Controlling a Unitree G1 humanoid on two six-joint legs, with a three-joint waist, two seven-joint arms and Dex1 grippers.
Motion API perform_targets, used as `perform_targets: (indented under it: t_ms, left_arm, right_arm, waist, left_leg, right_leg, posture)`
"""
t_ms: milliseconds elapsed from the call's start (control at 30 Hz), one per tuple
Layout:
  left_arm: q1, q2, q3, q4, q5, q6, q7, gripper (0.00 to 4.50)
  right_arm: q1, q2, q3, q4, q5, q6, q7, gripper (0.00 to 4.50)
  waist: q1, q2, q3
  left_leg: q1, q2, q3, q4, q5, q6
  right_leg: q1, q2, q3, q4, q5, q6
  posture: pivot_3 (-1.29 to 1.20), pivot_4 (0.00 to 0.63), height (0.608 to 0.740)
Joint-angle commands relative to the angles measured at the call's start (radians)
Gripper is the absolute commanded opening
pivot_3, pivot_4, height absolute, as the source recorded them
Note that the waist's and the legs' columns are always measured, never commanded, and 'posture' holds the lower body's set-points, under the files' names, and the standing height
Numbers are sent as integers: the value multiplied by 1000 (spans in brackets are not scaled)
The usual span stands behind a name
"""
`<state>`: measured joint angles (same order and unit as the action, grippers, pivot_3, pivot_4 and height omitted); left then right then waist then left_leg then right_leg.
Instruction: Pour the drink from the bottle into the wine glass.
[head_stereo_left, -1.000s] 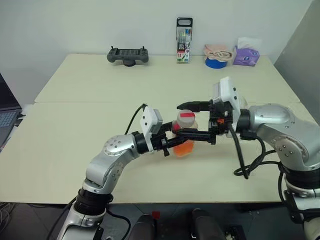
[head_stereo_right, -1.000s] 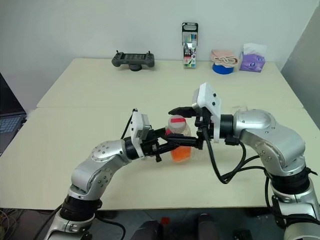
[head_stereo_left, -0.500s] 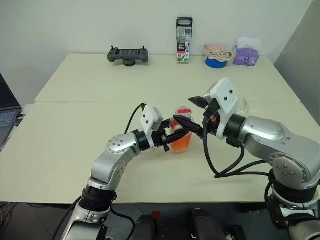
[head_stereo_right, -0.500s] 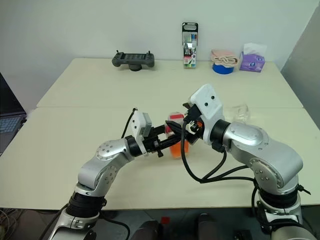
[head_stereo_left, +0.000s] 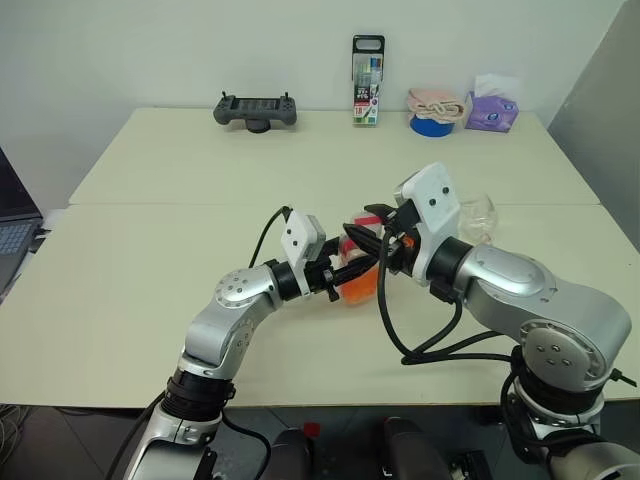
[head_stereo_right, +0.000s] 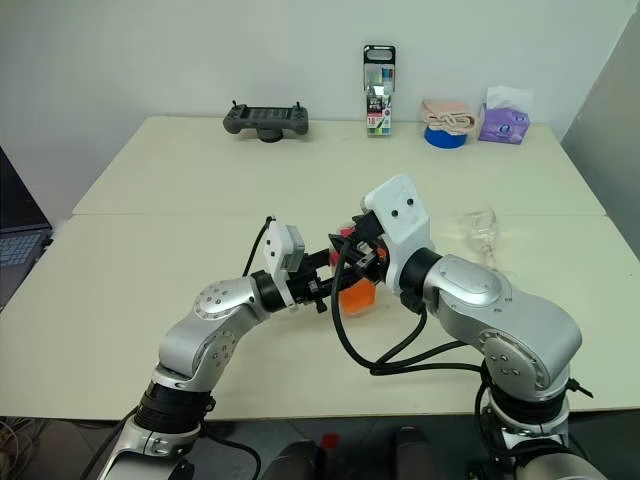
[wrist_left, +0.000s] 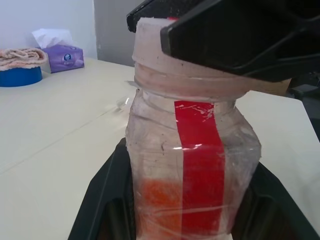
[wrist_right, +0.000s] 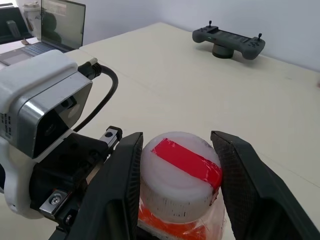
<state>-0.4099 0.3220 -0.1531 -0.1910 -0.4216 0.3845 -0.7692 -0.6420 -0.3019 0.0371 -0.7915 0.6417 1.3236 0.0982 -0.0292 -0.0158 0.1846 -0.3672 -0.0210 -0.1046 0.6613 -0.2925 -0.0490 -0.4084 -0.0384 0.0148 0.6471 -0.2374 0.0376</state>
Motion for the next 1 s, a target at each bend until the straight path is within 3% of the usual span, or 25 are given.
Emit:
perform_targets:
  t_ms: [33, 133, 267, 467, 667, 900, 1000]
  left_arm:
    - [-12, -2, 25, -51, -15, -23, -2, 1767]
    - [-10, -6, 18, -78, -36, 0, -9, 1766]
    - [-8, 1, 7, -125, -78, 50, -35, 1762]
    - [-6, 22, 4, -170, -107, 90, -39, 1735]
    - [-2, 31, 5, -183, -105, 97, -31, 1724]
    - [-5, 22, 4, -157, -81, 83, -33, 1710]
    - [-3, 25, 3, -147, -75, 75, -38, 1707]
  right_arm:
    - [1, -81, -20, 16, -26, -14, 40, 1819]
    - [12, -179, -7, 88, -2, -275, 316, 1819]
    - [-52, -331, -65, 198, 292, -362, 917, 1819]
    - [-158, -401, 106, 345, 121, -573, 1230, 1819]
    - [-156, -421, 141, 401, 44, -635, 1265, 1819]
    - [-159, -394, 79, 397, 23, -631, 1135, 4298]
    - [-149, -400, 44, 360, 34, -591, 1055, 4312]
  waist:
    - [0, 0, 0]
    - [0, 0, 0]
    - [-1, 0, 2]
    - [-6, 0, 2]
    - [-1, 0, 2]
    - [1, 0, 2]
    - [1, 0, 2]
  left_leg:
    - [0, 0, 0, 0, 0, 0]
    - [0, 0, 1, 0, 0, 0]
    - [0, -1, 1, 0, 0, 1]
    - [3, 2, 2, 0, -1, 2]
    - [2, 1, 2, 1, -1, 1]
    - [1, 0, 1, 1, -1, 1]
    - [1, 0, 0, 1, -1, 1]
  right_leg:
    - [0, 0, 0, 0, 0, 0]
    - [0, 0, 0, -1, 0, 0]
    - [1, 0, 0, -2, 0, 0]
    - [2, 3, 0, 0, 0, 0]
    - [2, 1, 0, 0, 0, 0]
    - [2, 0, 0, -1, 0, 0]
    - [2, 0, 0, -1, 0, 0]
  posture:
    - [0, 150, 740]
    - [0, 150, 740]
    - [0, 150, 740]
    - [0, 150, 740]
    - [0, 150, 740]
    - [0, 150, 740]
    - [0, 150, 740]
